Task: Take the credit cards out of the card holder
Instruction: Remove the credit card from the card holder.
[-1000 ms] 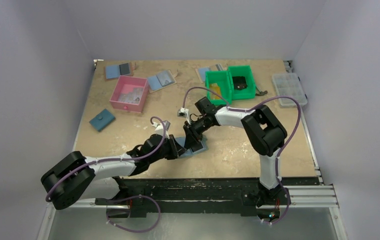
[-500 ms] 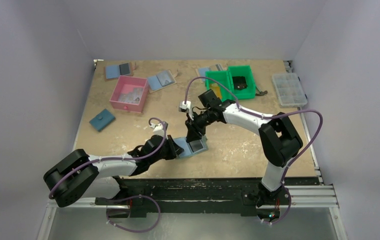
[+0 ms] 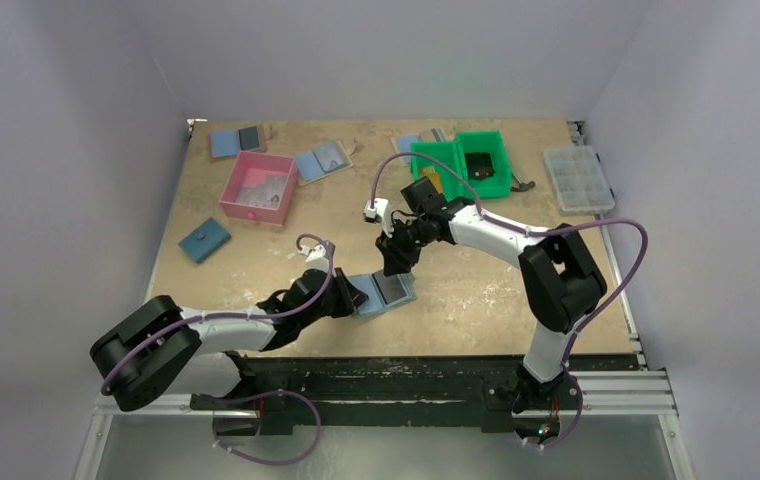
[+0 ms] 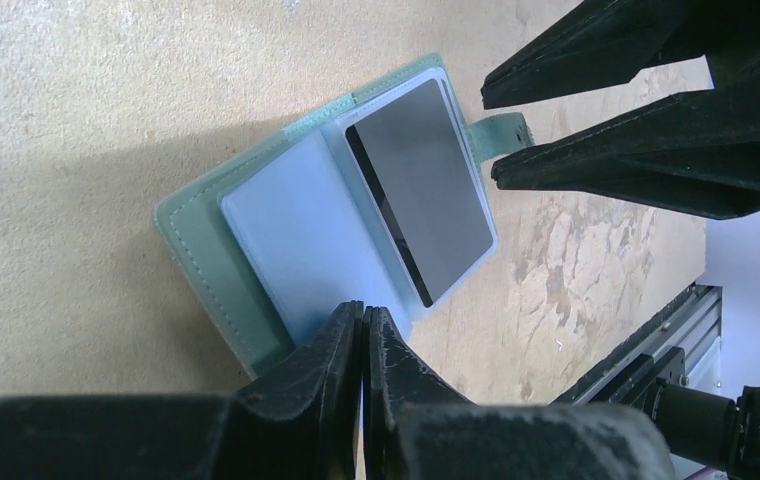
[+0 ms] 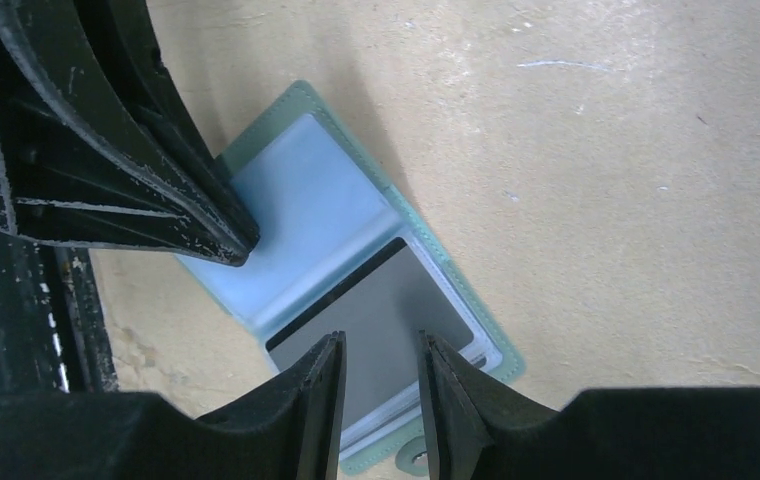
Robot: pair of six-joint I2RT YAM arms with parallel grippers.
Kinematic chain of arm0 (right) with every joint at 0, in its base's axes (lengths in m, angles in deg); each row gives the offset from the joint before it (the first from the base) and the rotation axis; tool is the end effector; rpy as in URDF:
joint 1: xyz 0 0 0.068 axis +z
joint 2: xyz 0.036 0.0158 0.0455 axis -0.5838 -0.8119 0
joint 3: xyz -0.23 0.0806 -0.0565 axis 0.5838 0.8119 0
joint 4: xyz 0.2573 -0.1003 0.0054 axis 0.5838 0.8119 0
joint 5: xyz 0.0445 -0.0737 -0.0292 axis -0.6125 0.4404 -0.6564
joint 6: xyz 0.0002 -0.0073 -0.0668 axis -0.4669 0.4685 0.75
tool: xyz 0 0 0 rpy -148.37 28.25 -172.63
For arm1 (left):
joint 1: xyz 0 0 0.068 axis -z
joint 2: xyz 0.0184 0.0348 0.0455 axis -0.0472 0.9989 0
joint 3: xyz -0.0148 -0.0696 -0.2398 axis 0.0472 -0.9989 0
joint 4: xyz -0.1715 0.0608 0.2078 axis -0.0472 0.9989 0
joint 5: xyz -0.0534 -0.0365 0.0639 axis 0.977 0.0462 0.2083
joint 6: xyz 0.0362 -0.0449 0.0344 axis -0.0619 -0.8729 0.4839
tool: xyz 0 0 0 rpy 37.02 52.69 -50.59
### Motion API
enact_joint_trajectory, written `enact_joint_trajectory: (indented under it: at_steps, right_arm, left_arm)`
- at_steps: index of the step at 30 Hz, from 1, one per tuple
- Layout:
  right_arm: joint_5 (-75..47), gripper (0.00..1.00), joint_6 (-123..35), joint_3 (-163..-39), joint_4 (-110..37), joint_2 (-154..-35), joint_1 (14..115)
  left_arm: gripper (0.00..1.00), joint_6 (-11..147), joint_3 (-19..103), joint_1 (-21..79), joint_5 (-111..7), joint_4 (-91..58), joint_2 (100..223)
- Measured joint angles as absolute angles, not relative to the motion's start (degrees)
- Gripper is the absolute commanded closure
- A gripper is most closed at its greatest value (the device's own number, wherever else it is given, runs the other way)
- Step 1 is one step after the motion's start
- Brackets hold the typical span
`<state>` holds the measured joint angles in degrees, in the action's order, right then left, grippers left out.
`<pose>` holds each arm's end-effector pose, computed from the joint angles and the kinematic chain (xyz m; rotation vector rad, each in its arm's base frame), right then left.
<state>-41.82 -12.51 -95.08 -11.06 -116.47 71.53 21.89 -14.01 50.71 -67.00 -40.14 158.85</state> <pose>0.2937 0.2503 0.1544 -1.4718 2.0773 0.8785 0.1737 -0.1837 0.0936 -0.2562 2.2448 -0.9419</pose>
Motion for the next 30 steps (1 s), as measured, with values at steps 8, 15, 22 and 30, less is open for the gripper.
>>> enact_joint_trajectory:
  at_steps: [8, 15, 22, 30]
  right_arm:
    - [-37.78, 0.58, -12.49, -95.08, -11.06, -117.48, 71.38]
    - [-34.5, 0.57, -12.73, -95.08, -11.04, -120.14, 71.27]
    - [-34.37, 0.6, -12.8, -95.08, -10.93, -120.36, 70.9]
    - [-37.02, 0.79, -13.1, -95.45, -10.58, -121.32, 70.15]
  left_arm:
    - [0.86, 21.04, -11.69, 50.71, -66.65, -41.06, 162.53]
    - [0.77, 20.06, -10.4, 50.71, -65.21, -43.33, 166.18]
    - [0.66, 19.49, -8.52, 50.71, -65.01, -43.73, 169.04]
    - [0.62, 18.14, -6.88, 50.21, -64.97, -43.6, 171.75]
